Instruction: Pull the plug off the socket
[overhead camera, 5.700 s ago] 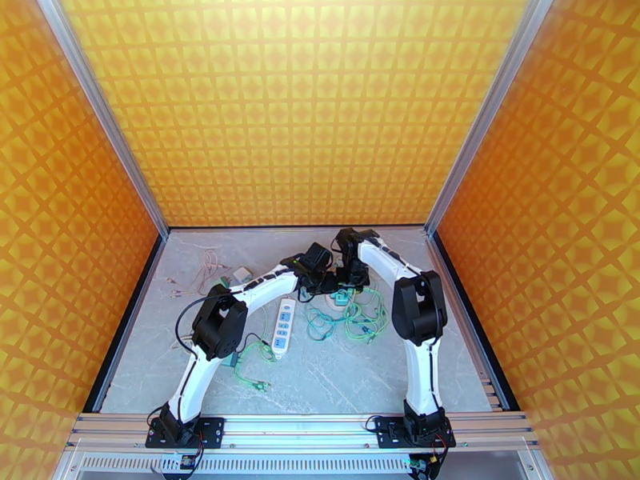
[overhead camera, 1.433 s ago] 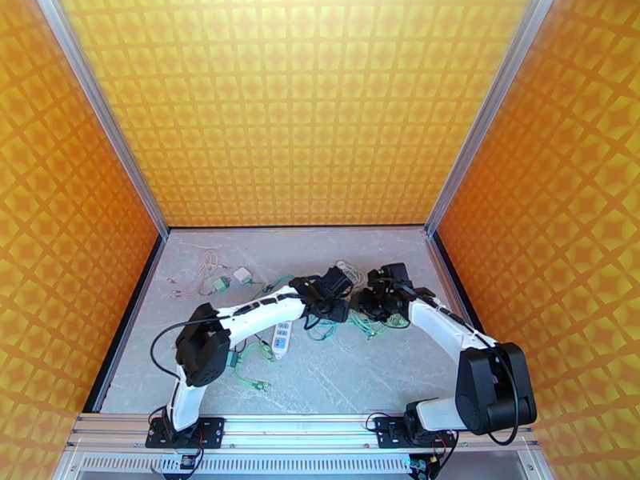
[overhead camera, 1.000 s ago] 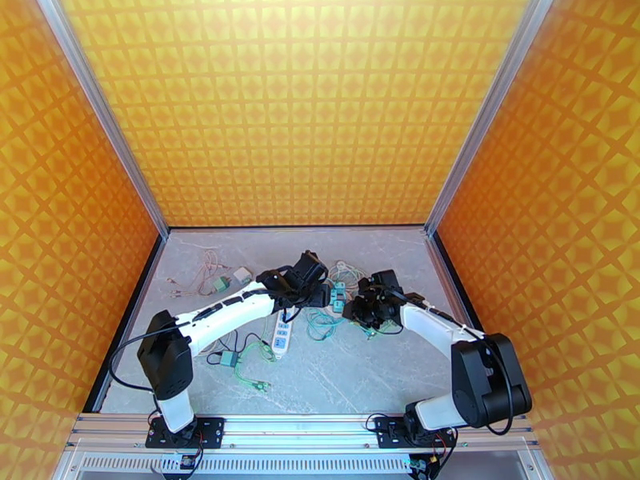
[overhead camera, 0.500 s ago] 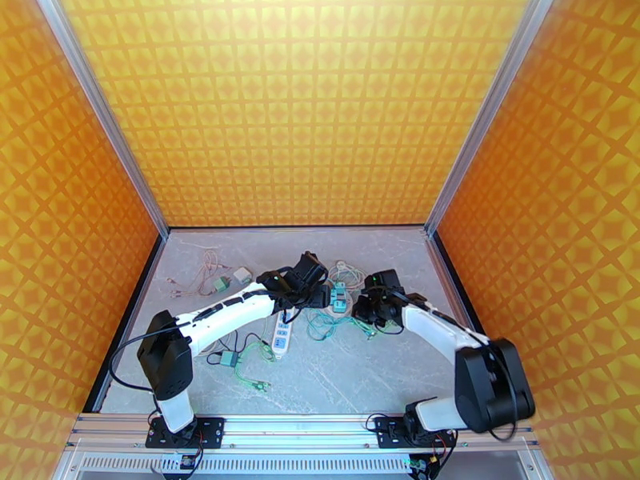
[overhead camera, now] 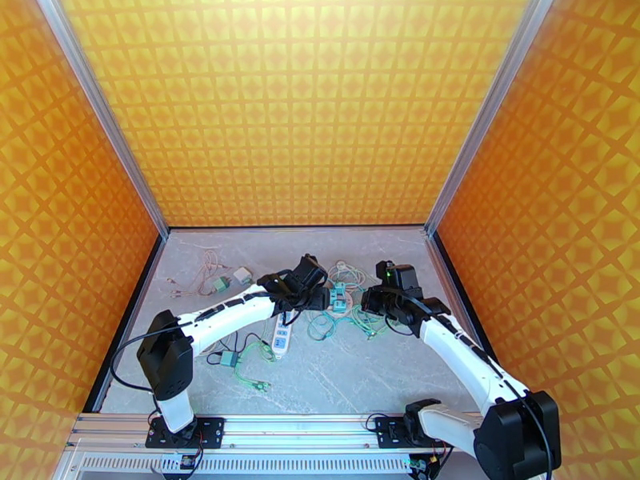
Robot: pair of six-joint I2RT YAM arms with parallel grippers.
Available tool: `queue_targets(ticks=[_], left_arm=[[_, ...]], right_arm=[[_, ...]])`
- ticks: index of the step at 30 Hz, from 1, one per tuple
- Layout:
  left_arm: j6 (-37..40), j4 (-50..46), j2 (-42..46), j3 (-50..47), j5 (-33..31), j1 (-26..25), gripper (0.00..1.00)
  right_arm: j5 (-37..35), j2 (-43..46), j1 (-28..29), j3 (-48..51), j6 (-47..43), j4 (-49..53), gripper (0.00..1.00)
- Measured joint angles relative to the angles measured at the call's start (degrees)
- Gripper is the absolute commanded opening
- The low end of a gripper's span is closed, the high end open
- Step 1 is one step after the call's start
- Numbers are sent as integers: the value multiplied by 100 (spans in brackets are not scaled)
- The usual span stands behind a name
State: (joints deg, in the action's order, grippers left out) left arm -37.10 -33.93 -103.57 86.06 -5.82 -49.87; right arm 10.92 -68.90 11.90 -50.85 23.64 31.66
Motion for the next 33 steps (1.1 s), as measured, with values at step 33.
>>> queue_targets(ticks=[33], left_arm=[[284,1025,-1123,50,-197,-863,57]], right_arm=[[1744,-986,-144,-1082,1668,-214,7]])
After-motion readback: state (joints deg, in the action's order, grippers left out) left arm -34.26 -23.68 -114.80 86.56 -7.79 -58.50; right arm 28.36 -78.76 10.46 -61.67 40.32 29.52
